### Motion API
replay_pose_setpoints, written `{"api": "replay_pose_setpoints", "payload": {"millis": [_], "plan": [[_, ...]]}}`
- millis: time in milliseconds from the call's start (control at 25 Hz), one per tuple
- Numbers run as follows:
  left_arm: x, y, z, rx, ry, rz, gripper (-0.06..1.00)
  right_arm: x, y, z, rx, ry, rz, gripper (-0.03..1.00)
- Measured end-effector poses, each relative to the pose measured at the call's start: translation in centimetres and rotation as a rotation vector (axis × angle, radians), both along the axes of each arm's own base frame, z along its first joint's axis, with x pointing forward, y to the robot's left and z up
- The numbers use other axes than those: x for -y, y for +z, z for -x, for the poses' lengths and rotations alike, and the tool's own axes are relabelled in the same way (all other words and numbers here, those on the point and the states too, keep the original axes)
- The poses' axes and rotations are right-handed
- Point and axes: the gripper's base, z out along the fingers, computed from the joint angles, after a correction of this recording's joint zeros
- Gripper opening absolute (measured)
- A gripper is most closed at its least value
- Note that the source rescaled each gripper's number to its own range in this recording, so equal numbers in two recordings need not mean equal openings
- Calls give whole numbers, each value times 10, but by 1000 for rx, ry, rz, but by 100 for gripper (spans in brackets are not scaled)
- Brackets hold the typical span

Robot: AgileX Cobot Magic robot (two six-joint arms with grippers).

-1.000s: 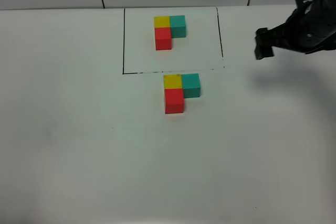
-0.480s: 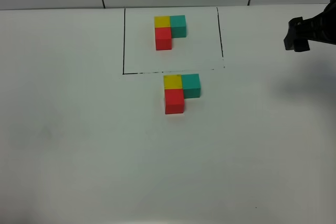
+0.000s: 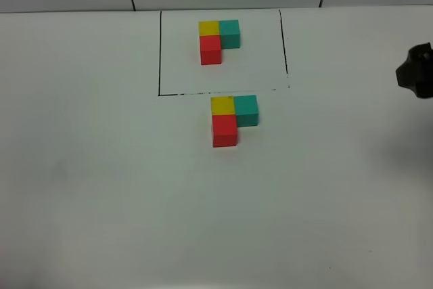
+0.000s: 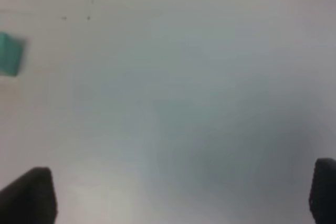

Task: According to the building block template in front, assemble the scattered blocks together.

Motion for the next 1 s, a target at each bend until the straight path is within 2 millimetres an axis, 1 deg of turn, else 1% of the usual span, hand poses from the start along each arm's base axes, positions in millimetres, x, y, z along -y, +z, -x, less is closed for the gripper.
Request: {"api": "replay_pose_setpoints", "payload": {"millis": [160, 280, 440, 600, 720, 800, 880, 1000], "plan": [[0, 0, 0, 0, 0, 0, 78, 3, 3, 45, 50, -24, -26, 97], [0, 0, 0, 0, 0, 0, 78, 6, 2, 81, 87, -40, -46, 97], [0, 0, 0, 0, 0, 0, 78, 9, -5, 128, 149, -65, -80, 97], [0, 0, 0, 0, 0, 0, 78, 12, -15, 166, 211, -77, -105, 97], [0, 0, 0, 0, 0, 0, 78, 13, -26, 186, 219, -80, -113, 97], [0, 0, 0, 0, 0, 0, 78, 13, -34, 195, 217, -78, -113, 97], [0, 0, 0, 0, 0, 0, 78, 14, -39, 204, 227, -76, -115, 96], [0, 0, 0, 0, 0, 0, 78, 15, -41, 215, 245, -74, -109, 95]]}}
